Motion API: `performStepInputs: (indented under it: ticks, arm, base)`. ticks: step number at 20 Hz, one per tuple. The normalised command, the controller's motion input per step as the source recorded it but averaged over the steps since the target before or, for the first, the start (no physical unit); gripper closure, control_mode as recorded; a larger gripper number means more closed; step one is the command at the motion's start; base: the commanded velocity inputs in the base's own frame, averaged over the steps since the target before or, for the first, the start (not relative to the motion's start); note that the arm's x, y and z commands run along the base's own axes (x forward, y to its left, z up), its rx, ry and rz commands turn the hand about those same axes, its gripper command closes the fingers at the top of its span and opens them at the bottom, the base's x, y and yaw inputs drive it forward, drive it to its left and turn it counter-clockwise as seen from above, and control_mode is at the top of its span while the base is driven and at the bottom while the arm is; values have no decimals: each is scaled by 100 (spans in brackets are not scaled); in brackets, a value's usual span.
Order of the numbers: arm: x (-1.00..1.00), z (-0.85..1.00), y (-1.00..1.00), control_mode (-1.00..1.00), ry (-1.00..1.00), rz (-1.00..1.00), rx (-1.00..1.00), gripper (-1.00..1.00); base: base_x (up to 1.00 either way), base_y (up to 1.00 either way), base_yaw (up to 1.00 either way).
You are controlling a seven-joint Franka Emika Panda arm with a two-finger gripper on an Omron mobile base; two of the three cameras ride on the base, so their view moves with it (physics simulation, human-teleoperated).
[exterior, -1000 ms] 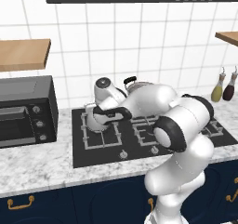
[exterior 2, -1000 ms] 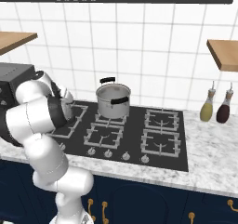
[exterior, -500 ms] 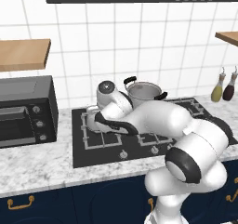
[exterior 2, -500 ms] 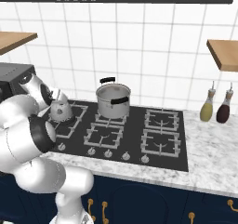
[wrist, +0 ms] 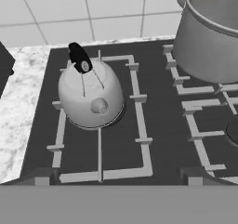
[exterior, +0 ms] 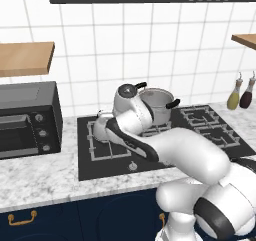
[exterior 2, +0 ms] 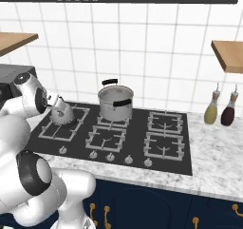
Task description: Pick the kettle from the counter and place it on a stove burner. Then turn the burner on.
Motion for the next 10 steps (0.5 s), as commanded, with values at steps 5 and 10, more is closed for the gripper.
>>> performStepInputs:
  ticks: [5, 10]
  arm:
    - [-55, 0, -18, -100, 11, -2, 0, -100]
    - [-41, -1, -15, -100, 7, 0, 0, -100]
  base:
    - [0, 0, 0]
    - [0, 0, 0]
